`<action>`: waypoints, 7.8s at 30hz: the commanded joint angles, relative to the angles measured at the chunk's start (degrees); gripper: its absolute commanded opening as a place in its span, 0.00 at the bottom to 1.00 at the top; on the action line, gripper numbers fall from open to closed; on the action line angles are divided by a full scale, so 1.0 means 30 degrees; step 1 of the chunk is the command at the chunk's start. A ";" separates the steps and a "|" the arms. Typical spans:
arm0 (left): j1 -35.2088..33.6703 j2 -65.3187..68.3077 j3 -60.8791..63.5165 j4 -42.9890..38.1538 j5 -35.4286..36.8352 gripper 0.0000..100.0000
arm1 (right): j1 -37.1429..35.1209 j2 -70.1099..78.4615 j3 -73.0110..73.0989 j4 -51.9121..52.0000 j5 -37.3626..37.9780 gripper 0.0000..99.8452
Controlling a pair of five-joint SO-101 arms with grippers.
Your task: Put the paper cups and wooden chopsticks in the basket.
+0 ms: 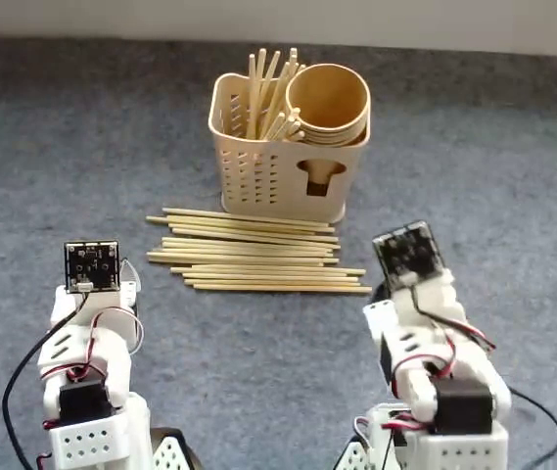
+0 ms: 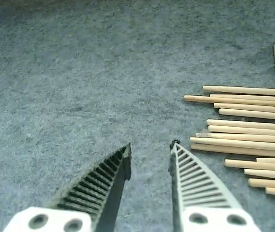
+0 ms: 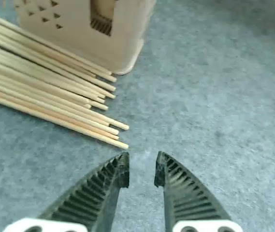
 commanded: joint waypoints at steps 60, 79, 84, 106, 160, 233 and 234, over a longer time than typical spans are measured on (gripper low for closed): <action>-0.2007 -0.0249 0.0366 0.0440 0.0088 0.14 | -1.0066 3.0227 -1.4989 -0.5524 0.3106 0.10; -0.1978 -0.0249 0.0366 0.0469 0.0088 0.14 | -1.1033 3.1575 -1.4960 -0.2799 0.3048 0.06; -0.1978 -0.0249 0.0366 0.0469 0.0088 0.14 | -1.1092 3.1604 -1.4960 -0.2535 0.3077 0.06; -0.1978 -0.0249 0.0366 0.0469 0.0088 0.14 | -1.0330 3.1692 -1.4022 -0.4088 0.3077 0.16; -0.1949 -0.0249 0.0366 0.0469 0.0088 0.14 | -1.0564 1.9941 -0.5348 -1.0037 -0.0527 0.01; -0.1890 -0.0249 0.0366 0.0469 0.0088 0.14 | -0.6520 1.5868 -0.8982 -2.9289 -0.6154 0.01; -0.1890 -0.0249 0.0366 0.0469 0.0088 0.14 | -0.6520 1.6161 -0.8982 -2.9289 -0.6154 0.01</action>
